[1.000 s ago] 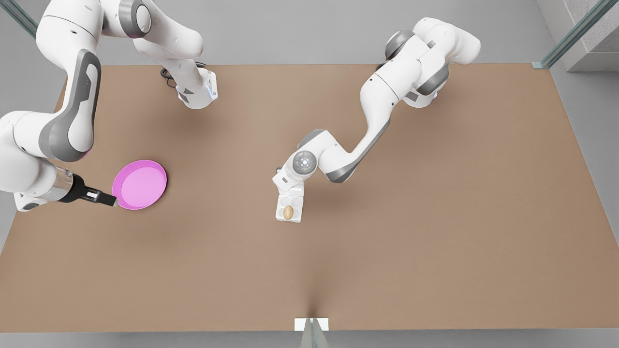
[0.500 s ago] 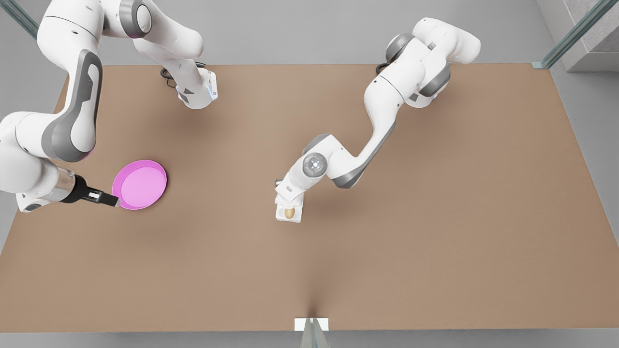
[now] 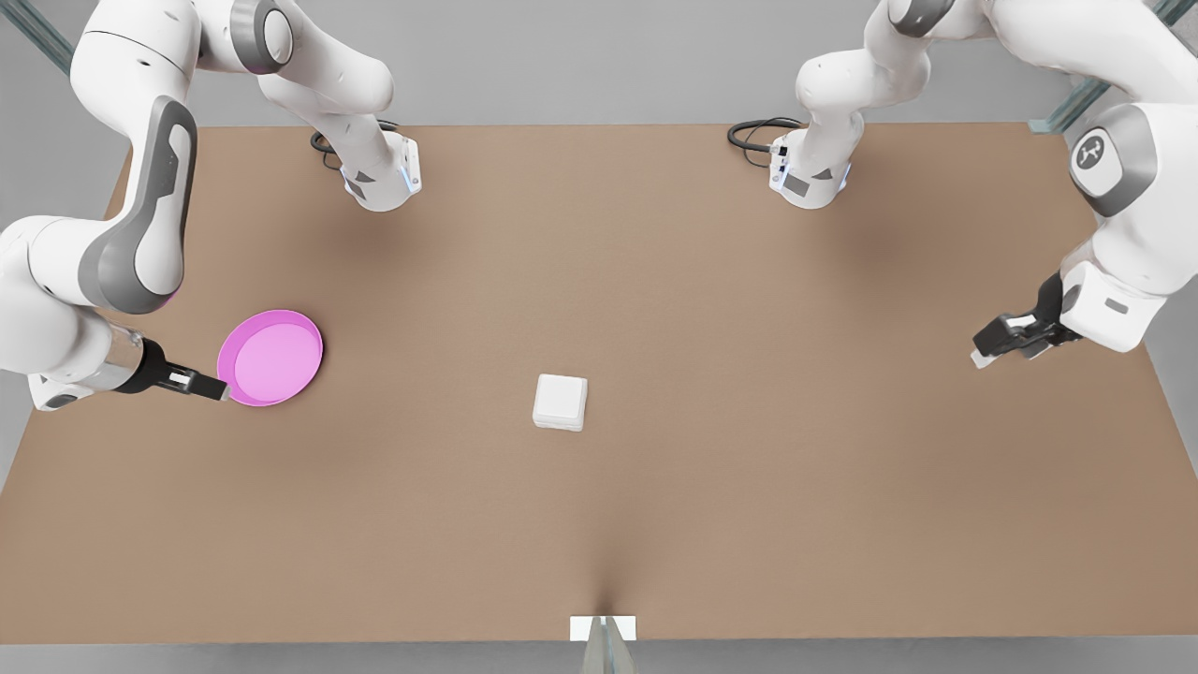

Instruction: Pack egg into the box and close the box lid

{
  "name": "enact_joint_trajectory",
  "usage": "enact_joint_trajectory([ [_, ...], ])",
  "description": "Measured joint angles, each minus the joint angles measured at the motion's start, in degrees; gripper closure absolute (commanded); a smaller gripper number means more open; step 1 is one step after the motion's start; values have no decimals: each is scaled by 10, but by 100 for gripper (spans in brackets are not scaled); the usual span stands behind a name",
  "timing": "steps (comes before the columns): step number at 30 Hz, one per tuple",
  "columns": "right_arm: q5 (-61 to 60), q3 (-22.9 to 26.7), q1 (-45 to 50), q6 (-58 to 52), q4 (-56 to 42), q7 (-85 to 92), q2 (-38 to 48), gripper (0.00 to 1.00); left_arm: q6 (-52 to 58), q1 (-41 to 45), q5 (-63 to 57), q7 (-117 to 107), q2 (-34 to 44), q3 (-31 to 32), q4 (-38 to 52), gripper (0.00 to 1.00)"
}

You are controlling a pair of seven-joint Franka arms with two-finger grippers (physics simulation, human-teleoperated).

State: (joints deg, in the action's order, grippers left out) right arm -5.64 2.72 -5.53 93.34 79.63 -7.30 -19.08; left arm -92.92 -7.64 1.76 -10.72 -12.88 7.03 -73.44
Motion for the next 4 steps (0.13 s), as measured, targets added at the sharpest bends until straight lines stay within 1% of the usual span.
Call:
enact_joint_trajectory([
  [4,0,0,0,0,-5,0,1,0,3,14,-22,0,3,-5,-7,0],
])
